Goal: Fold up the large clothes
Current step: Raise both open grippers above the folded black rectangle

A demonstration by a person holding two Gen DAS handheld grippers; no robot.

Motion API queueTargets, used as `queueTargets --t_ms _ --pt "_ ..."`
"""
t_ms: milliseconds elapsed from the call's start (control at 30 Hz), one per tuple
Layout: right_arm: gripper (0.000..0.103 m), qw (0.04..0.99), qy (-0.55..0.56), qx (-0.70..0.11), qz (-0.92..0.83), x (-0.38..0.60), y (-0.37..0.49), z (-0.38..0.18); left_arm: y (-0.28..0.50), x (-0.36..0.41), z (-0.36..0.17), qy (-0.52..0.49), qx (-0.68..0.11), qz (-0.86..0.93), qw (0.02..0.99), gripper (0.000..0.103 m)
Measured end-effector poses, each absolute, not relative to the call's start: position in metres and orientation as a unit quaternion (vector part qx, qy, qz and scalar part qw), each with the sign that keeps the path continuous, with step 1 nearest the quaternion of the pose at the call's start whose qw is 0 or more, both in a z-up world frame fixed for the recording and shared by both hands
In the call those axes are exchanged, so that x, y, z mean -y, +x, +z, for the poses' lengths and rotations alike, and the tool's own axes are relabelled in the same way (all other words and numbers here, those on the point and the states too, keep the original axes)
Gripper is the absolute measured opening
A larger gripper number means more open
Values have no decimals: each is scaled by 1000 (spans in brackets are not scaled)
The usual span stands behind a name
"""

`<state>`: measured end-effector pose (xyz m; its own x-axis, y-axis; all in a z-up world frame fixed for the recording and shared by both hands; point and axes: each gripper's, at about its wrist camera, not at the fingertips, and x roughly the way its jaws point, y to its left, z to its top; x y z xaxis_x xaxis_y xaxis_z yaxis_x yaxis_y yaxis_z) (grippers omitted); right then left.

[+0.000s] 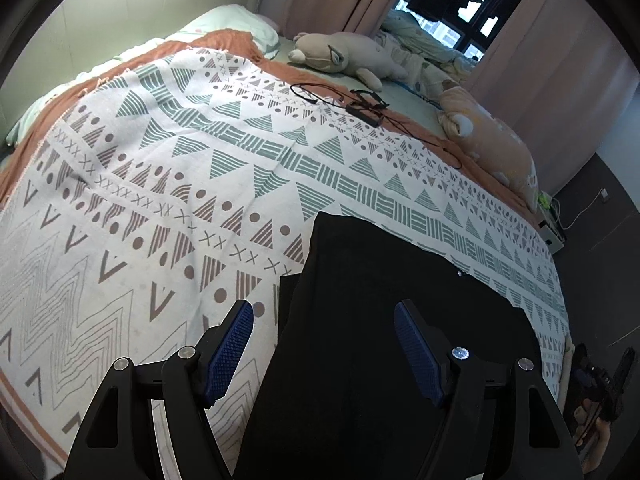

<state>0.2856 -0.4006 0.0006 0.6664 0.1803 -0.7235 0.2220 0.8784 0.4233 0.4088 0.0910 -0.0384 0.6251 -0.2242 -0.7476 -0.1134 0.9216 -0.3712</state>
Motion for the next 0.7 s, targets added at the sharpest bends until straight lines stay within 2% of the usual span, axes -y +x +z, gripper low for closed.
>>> queueTargets --t_ms 200,367,700 --pt "86 889 246 -386 7 382 254 39 354 -105 -8 -218 -381 -44 897 75" --pt "86 905 222 -362 6 357 223 69 310 -113 11 -245 -338 -59 906 94" --pt "86 907 198 -370 21 319 175 97 237 -124 11 -274 -320 -63 905 97"
